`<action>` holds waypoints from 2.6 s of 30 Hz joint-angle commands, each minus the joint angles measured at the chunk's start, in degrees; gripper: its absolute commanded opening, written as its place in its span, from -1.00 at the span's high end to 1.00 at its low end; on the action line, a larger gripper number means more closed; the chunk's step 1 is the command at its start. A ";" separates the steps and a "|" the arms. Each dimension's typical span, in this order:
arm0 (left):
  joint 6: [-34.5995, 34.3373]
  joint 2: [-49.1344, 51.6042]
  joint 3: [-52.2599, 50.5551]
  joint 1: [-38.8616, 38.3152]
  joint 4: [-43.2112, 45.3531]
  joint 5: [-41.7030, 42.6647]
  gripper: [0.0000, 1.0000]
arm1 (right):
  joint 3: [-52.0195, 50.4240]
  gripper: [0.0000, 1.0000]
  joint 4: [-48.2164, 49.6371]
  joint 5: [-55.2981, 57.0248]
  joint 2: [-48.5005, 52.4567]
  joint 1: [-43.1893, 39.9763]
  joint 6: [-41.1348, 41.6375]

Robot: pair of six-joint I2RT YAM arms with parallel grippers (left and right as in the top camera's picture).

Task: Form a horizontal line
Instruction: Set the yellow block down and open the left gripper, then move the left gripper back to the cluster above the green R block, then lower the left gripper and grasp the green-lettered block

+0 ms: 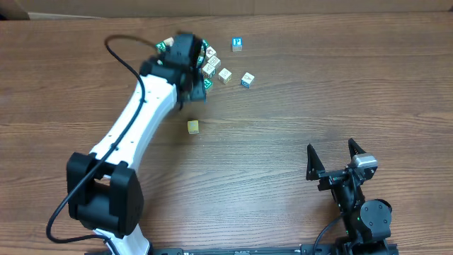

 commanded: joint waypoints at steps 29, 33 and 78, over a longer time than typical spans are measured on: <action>19.76 17.59 13.33 0.50 7.89 8.46 -0.47 | -0.59 -1.00 0.31 -0.35 -0.55 -0.17 0.42; 26.10 20.81 13.33 0.26 8.28 9.57 -0.32 | -0.59 -1.00 0.31 -0.35 -0.55 -0.17 0.42; 17.77 25.31 11.17 -0.24 6.69 9.77 0.42 | -0.59 -1.00 0.31 -0.35 -0.55 -0.17 0.42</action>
